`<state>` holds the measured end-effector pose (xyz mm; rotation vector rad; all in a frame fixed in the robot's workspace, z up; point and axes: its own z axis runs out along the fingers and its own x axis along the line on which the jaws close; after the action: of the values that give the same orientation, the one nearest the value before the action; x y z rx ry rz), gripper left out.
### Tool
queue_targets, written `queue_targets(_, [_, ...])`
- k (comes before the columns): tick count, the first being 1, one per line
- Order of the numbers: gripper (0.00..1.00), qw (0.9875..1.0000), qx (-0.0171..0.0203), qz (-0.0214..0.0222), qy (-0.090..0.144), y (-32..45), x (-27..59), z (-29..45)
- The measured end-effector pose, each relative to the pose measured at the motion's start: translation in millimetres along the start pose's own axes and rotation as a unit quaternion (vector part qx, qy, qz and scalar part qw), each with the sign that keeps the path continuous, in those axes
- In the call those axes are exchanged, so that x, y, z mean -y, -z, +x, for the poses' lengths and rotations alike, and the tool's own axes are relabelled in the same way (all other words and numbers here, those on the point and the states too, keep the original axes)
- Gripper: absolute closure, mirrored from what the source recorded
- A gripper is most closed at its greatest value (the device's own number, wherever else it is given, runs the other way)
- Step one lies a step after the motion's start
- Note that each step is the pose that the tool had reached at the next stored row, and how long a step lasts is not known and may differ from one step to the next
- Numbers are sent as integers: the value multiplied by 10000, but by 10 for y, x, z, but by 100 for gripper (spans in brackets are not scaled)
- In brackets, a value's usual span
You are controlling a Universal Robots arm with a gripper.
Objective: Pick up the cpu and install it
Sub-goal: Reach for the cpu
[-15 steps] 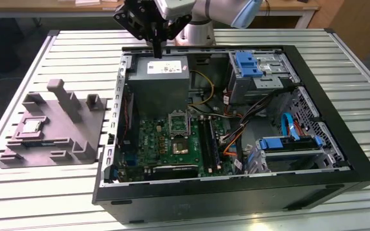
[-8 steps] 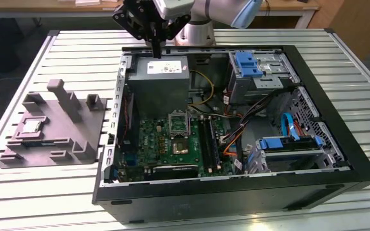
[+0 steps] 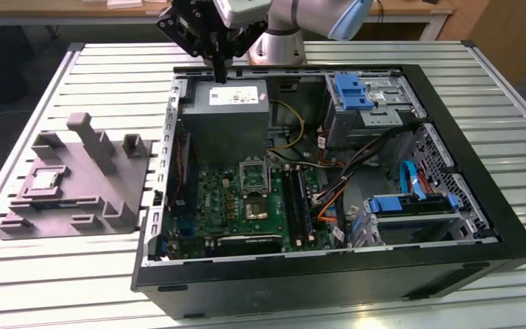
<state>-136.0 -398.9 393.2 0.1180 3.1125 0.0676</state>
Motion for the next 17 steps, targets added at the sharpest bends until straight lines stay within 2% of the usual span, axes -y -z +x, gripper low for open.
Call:
queue_targets(4, [89,10000,0,0,0,0,0,5])
queue_targets(6, [89,10000,0,0,0,-7,5,63])
queue_targets(17, [89,10000,0,0,0,-6,8,99])
